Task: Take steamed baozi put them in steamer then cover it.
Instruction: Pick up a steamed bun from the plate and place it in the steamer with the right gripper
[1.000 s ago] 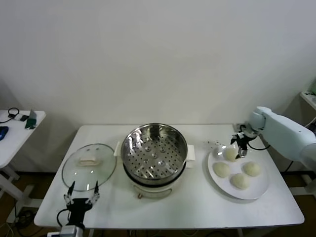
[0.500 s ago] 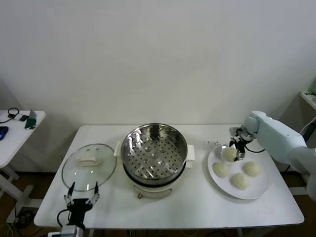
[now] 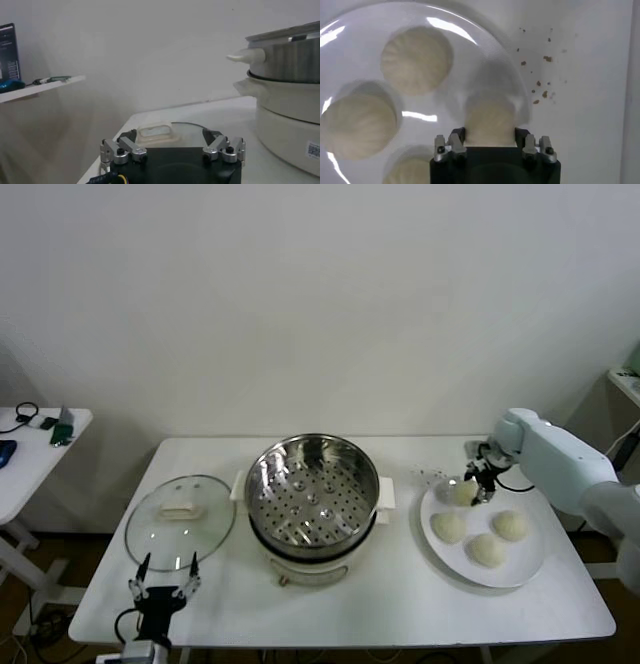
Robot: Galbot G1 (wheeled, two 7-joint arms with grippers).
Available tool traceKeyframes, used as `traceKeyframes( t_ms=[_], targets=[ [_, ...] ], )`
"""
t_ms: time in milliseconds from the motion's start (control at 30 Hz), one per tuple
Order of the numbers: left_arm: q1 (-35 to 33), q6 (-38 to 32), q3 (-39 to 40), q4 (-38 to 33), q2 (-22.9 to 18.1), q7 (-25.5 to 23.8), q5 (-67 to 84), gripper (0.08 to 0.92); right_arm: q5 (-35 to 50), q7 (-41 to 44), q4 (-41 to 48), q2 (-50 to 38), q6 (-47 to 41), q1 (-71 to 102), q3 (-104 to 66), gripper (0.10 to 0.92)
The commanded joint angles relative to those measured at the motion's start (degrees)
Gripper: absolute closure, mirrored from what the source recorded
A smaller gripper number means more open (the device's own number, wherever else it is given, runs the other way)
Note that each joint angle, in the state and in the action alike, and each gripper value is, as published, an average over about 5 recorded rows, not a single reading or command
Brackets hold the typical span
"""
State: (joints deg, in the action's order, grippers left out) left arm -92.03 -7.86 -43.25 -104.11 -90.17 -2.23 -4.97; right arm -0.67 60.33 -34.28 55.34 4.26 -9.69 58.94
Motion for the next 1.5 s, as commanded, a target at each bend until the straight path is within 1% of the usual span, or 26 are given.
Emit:
traceKeyframes(
  t_ms=[33, 200, 333, 400, 533, 633, 800, 967, 1300, 1500],
  targets=[
    [-0.10, 0.19, 0.12, -0.45, 0.01, -0.01, -0.12, 0.177, 4.92, -0.06, -13.45, -4.33, 1.04, -10.02, 8.79, 0.396],
    [-0.30, 0.38, 0.01, -1.17, 0.07, 0.04, -0.22, 0.177, 9.13, 0.50, -26.28, -6.18, 6.15, -26.78, 19.69, 0.397],
    [-0.59, 0.42, 0.09, -1.62, 0.07, 0.05, -0.48, 0.177, 13.98, 1.16, -36.21, -4.34, 11.30, -38.53, 24.43, 0.397],
    [-0.63, 0.47, 0.19, -1.75, 0.03, 0.06, -0.63, 0.177, 15.73, 1.24, -40.08, -2.47, 13.83, -41.20, 25.05, 0.397],
    [-0.84, 0.57, 0.48, -2.35, -0.07, 0.04, -0.86, 0.177, 15.76, 0.71, -45.48, 2.60, 18.55, -43.08, 25.24, 0.397],
    [-1.06, 0.58, 0.49, -2.81, -0.17, 0.06, -0.82, 0.177, 13.38, -0.06, -46.76, 7.25, 21.63, -42.52, 25.84, 0.397],
    [-1.57, 0.55, 0.25, -3.78, -0.28, 0.08, -0.54, 0.177, 8.32, -0.97, -43.61, 14.73, 25.49, -38.16, 25.92, 0.397],
    [-1.97, 0.56, -0.16, -4.88, -0.28, 0.07, -0.10, 0.177, 2.43, -1.02, -36.22, 19.80, 27.95, -30.85, 24.05, 0.397],
    [-2.17, 0.21, -0.11, -4.94, -0.05, 0.09, 0.15, 0.177, -6.61, -1.11, -22.83, 25.10, 31.06, -21.87, 21.05, 0.397],
    [-2.00, 0.16, -0.27, -4.78, 0.24, 0.09, 0.49, 0.177, -8.68, -1.65, -17.28, 27.04, 32.25, -19.20, 19.79, 0.397]
  ],
)
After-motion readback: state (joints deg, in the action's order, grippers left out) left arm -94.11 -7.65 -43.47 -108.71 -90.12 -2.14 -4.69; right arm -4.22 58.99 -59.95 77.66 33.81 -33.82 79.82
